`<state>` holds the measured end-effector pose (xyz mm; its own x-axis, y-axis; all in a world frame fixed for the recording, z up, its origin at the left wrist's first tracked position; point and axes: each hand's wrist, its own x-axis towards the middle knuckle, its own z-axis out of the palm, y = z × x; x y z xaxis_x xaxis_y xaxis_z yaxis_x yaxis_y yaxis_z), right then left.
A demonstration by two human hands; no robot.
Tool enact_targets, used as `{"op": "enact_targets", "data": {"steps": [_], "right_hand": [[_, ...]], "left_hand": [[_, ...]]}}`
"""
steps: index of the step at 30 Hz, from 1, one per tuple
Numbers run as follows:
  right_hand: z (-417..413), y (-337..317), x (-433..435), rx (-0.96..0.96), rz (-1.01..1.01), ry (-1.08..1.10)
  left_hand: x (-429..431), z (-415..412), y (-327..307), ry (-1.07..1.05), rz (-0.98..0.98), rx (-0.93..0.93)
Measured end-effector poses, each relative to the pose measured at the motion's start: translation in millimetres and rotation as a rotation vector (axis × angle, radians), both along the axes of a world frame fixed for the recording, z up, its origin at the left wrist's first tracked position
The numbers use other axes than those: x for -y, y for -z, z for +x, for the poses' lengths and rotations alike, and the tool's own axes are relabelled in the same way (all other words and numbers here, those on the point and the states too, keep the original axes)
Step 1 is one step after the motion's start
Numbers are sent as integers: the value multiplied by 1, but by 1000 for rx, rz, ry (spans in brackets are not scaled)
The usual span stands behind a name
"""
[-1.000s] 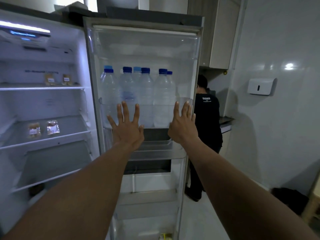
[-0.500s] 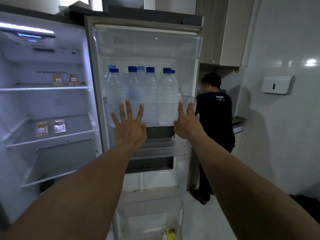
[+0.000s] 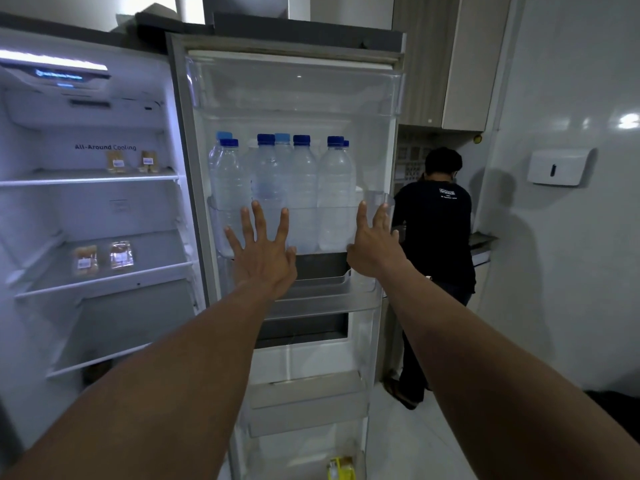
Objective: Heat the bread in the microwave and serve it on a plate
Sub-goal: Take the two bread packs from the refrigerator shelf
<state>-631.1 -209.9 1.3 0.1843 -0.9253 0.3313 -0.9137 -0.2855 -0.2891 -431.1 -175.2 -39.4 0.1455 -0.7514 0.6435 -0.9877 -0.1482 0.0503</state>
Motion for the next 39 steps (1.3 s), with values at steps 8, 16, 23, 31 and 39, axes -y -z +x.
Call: {"op": "enact_targets", "data": {"steps": [8, 16, 23, 31, 39], "right_hand": [[39, -22, -36, -2, -194, -20], [127, -37, -75, 30, -272, -173], [236, -40, -96, 61, -295, -305], [359, -30, -103, 61, -286, -359], [453, -1, -62, 77, -214, -361]], "left_hand": [[-22, 16, -24, 94, -39, -37], [-73, 111, -43, 40, -51, -39], [-115, 223, -37, -60, 25, -34], [-137, 348, -27, -140, 65, -72], [-107, 427, 0, -177, 95, -163]]}}
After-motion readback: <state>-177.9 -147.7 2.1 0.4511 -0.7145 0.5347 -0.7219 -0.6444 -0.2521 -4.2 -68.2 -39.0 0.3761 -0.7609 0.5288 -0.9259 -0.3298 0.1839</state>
